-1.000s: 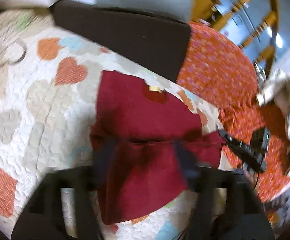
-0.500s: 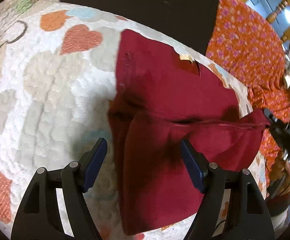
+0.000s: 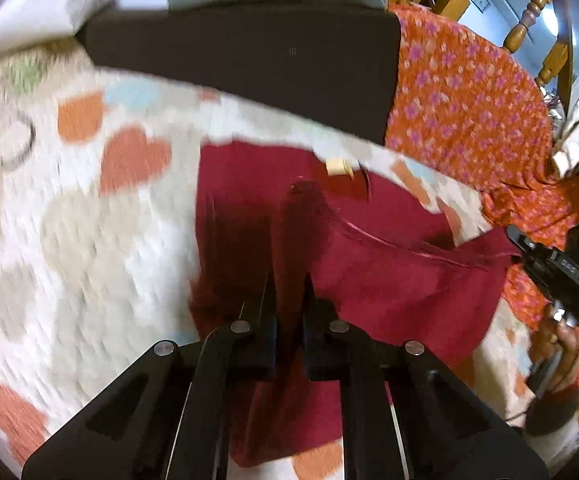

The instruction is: Fold small clothes

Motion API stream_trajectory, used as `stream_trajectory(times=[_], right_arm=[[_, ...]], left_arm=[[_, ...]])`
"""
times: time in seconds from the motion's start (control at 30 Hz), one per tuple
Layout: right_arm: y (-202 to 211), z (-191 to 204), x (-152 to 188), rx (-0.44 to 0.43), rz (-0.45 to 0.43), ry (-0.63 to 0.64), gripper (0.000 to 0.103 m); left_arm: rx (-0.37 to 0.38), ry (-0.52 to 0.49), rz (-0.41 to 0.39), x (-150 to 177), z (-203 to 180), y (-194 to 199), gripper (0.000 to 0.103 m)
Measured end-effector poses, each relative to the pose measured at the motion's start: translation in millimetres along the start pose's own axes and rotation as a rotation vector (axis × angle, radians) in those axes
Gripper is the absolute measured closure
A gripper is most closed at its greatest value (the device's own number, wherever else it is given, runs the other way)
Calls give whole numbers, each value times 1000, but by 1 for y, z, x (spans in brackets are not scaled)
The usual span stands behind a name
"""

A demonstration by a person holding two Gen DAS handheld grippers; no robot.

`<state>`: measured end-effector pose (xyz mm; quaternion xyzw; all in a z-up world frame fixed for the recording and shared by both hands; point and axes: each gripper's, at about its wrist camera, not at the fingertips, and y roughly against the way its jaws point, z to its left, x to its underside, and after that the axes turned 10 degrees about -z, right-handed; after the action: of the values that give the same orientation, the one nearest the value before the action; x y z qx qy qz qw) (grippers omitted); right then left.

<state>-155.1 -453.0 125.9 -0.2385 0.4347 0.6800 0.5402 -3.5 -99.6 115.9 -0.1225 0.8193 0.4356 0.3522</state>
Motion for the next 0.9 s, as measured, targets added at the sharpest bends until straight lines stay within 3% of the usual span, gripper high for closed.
stream_trajectory(times=[0.23,0.37,0.5,0.6,0.67,0.73,0.87,0.9], right_arm=[[-49,-8,-28,93,-18,56,96],[-92,-28,-32,124,1,16,96],[-126,-58,-29,118,19,-100,93],[-130,-68,-36,115,47,-154,92],[-122,-63,-42,98,27,-142,92],[-110,-54,-47,86,7,-112,92],[-95,-42,-51,63,-42,-122,89],[-90,-39,-52,59,-61,-123,83]], left_arm=[[-81,4,-61,-59,0,-53,96],[-131,11,-45,-70,13,-89,96],[-148,50,-19,-69,32,-115,96],[-143,82,-23,-72,41,-114,81],[-144,100,-46,-78,46,-104,61],[-149,109,-75,-83,46,-92,56],[-125,90,-77,-83,33,-81,56],[-123,75,-78,-81,28,-80,56]])
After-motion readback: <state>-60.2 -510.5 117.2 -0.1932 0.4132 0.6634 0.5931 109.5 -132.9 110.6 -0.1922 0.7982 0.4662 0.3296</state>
